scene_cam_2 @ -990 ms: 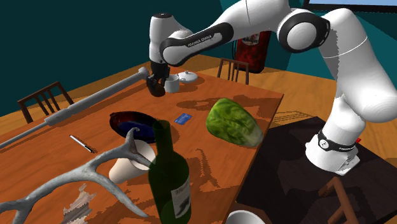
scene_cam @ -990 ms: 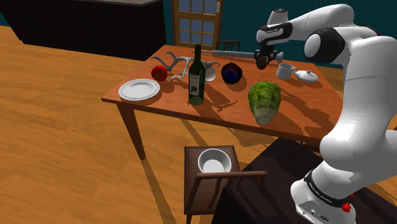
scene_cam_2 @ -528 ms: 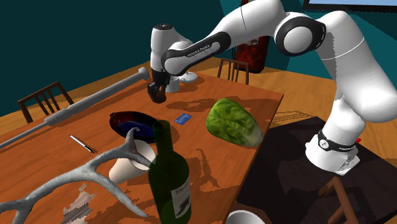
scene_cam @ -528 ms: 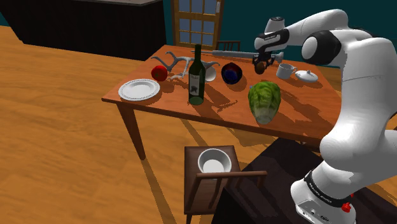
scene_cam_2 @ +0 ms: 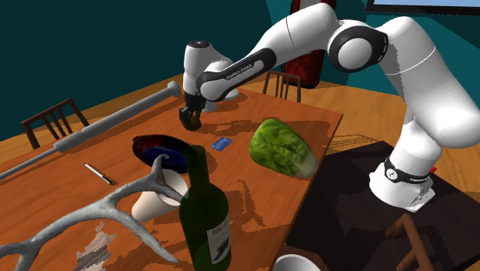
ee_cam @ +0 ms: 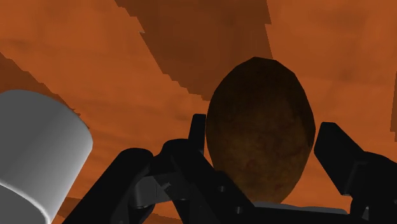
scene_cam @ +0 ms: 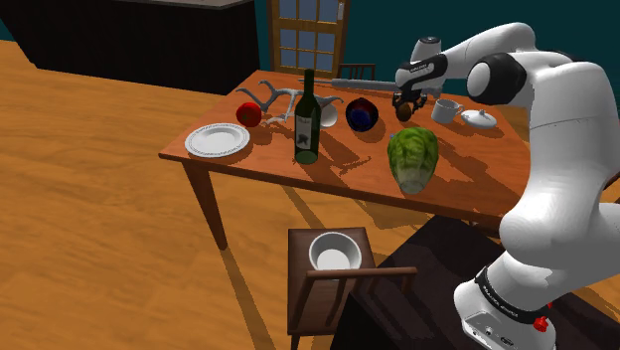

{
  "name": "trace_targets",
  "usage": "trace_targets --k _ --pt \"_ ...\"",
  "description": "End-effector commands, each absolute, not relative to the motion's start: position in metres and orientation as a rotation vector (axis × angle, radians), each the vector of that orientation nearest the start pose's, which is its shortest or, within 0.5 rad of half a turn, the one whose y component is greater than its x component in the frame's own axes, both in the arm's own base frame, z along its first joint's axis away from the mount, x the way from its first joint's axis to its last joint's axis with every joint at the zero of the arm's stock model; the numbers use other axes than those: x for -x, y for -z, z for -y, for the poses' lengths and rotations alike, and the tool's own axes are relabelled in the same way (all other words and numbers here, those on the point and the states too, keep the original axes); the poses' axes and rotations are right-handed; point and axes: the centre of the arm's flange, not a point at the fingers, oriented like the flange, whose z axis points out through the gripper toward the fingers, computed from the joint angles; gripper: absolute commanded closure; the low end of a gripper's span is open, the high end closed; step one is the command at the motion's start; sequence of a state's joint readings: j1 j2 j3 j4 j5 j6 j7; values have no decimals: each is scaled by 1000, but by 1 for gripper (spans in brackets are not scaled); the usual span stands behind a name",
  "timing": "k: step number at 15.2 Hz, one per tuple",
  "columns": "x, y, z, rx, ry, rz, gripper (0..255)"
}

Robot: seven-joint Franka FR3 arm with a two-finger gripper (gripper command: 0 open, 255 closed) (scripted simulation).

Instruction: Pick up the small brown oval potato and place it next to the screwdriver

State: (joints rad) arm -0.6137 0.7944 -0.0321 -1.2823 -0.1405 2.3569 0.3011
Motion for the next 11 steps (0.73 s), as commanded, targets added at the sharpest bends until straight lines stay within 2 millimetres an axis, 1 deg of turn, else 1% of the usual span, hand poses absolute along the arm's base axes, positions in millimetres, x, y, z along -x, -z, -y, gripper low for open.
trace_targets --k 1,7,8,11 --pt "-619 -291 460 3002 397 -1353 255" --pt "-619 -291 460 3002 397 -1353 255" --pt "-619 -290 461 3002 397 -1353 0" --pt "-617 -289 463 3002 397 -1353 0"
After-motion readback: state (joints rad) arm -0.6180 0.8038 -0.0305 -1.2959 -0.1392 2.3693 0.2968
